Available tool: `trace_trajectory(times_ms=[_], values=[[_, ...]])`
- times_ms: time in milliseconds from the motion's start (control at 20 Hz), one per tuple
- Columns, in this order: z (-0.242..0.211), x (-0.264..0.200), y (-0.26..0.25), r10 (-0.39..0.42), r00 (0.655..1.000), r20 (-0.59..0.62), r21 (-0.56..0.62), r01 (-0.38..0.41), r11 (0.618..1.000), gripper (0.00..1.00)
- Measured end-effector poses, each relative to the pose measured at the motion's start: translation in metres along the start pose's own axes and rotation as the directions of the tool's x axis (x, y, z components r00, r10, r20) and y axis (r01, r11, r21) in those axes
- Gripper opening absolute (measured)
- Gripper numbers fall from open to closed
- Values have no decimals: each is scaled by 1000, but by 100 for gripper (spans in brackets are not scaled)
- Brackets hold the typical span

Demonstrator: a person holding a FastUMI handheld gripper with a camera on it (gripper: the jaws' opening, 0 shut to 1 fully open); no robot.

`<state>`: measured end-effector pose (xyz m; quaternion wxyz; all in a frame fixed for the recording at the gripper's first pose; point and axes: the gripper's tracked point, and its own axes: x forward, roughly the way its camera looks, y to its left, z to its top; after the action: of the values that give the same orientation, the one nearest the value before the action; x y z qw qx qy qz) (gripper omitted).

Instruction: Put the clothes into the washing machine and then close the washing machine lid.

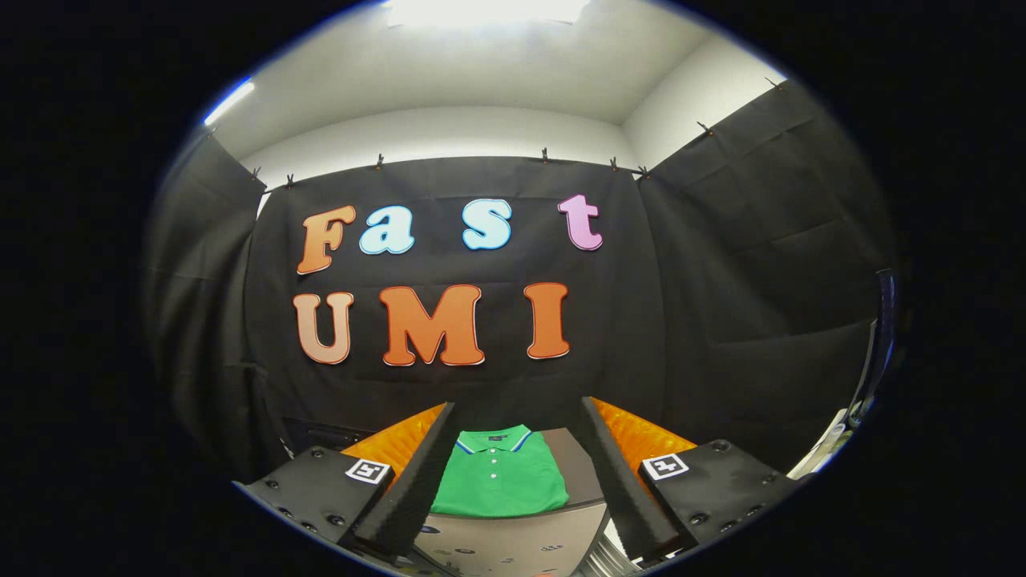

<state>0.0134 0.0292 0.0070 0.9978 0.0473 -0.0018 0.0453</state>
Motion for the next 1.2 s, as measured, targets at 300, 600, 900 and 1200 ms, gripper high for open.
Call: trace_trajectory(times_ms=[300,600,900,1200], values=[[-5,11,11,14,1000,-10,11,-14,1000,99],[-4,44,29,35,997,-75,-73,-41,996,99],[-17,113,50,74,977,-201,-75,-91,993,98],[-74,197,60,104,890,-444,-55,-143,988,98]])
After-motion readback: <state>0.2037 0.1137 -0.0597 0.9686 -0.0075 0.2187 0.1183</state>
